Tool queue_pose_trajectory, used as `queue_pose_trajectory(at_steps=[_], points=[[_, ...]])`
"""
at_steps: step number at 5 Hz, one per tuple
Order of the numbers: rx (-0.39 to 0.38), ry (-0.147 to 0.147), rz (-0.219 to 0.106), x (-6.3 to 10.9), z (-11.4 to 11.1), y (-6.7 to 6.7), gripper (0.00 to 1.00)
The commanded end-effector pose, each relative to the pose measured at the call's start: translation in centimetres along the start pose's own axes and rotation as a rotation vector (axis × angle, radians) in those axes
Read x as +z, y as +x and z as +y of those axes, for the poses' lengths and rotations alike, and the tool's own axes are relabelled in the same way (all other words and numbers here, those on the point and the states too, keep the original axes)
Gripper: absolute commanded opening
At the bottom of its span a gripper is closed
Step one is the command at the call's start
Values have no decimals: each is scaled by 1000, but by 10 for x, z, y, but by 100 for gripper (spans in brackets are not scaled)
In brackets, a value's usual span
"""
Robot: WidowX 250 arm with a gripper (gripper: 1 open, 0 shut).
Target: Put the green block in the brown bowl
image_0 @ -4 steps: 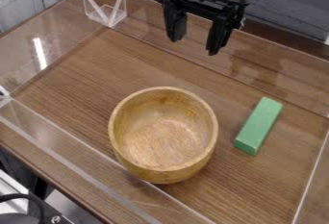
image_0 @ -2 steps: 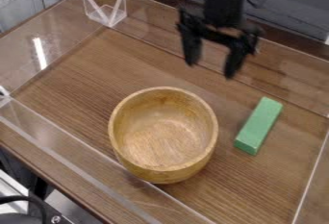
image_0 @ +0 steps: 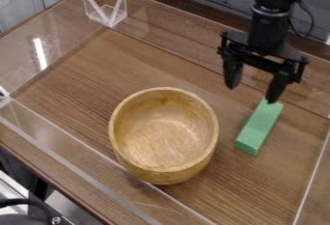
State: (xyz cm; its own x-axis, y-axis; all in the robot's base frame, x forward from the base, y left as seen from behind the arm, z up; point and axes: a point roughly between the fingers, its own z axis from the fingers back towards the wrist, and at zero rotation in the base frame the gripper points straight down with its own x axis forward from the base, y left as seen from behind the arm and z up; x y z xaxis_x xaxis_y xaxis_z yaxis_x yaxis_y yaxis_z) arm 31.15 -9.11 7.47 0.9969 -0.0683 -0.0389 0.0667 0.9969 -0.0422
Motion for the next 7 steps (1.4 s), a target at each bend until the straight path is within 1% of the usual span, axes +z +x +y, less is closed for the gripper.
queue_pose_trajectory(at_steps=[1,2,3,5,7], points=[[-12,-22,-73,7,-12,12,100],[-32,-27,-104,1,-17,17,100],[-41,-33,-118,-2,-17,21,100],[-52,-44,-142,-7,-15,30,100],[-59,-58,-156,-8,-11,35,100]])
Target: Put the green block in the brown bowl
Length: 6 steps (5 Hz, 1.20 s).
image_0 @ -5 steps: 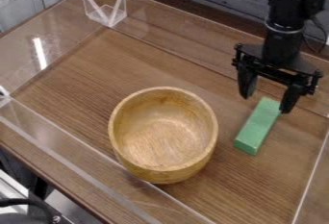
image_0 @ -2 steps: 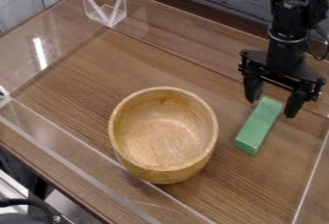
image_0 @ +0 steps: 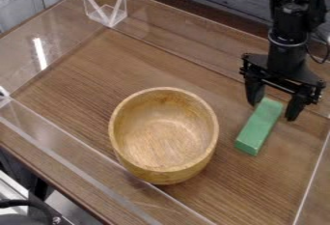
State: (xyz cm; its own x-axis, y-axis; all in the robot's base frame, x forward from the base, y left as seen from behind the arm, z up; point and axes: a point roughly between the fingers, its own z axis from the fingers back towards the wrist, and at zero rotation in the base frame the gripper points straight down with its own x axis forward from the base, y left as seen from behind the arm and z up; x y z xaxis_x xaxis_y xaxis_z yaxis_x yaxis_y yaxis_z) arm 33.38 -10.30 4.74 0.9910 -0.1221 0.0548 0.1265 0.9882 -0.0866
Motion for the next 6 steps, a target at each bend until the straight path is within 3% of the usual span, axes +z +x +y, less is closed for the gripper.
queue_pose_trajectory(at_steps=[1,6], points=[[-3,-19,-70,18,0,14,100],[-16,-55,-84,18,9,17,100]])
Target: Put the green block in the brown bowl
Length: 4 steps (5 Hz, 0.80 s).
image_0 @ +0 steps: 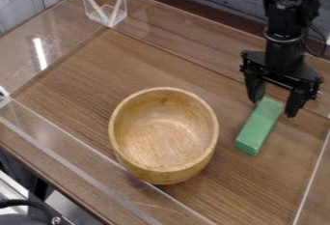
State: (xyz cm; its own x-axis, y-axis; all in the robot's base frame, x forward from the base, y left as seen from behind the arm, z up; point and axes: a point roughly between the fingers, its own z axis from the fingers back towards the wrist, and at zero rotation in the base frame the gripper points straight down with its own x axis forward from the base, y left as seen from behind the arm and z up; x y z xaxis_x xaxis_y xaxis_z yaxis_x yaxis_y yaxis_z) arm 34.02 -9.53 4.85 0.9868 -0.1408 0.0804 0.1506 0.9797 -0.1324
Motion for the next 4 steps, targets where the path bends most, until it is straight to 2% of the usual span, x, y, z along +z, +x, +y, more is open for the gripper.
queue_pose_trajectory(at_steps=[1,4], points=[[1,-11,-65,15,2,13,100],[-2,-18,-72,5,6,15,100]])
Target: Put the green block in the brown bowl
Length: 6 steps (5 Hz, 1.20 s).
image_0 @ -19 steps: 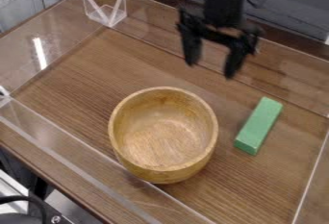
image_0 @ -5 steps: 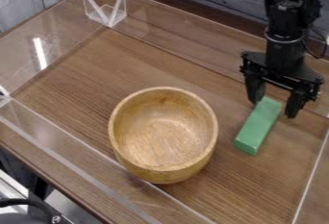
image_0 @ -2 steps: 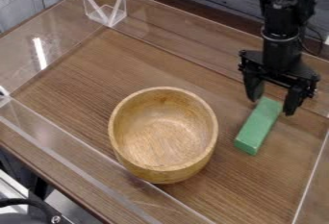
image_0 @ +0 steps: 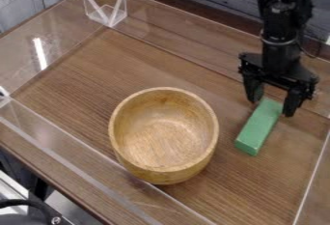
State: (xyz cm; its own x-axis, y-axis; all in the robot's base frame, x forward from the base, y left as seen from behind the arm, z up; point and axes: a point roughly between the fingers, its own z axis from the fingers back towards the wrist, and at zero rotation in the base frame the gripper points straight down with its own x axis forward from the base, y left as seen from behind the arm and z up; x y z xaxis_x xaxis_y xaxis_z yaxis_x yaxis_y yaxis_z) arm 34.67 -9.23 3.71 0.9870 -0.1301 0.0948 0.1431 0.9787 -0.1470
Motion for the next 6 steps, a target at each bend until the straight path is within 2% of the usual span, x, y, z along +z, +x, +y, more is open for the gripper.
queue_pose_trajectory(at_steps=[1,2,4,6], points=[[-6,-3,-57,11,1,10,100],[-3,-5,-56,8,2,9,0],[3,-11,-48,7,1,5,0],[-1,-19,7,25,1,-4,0]])
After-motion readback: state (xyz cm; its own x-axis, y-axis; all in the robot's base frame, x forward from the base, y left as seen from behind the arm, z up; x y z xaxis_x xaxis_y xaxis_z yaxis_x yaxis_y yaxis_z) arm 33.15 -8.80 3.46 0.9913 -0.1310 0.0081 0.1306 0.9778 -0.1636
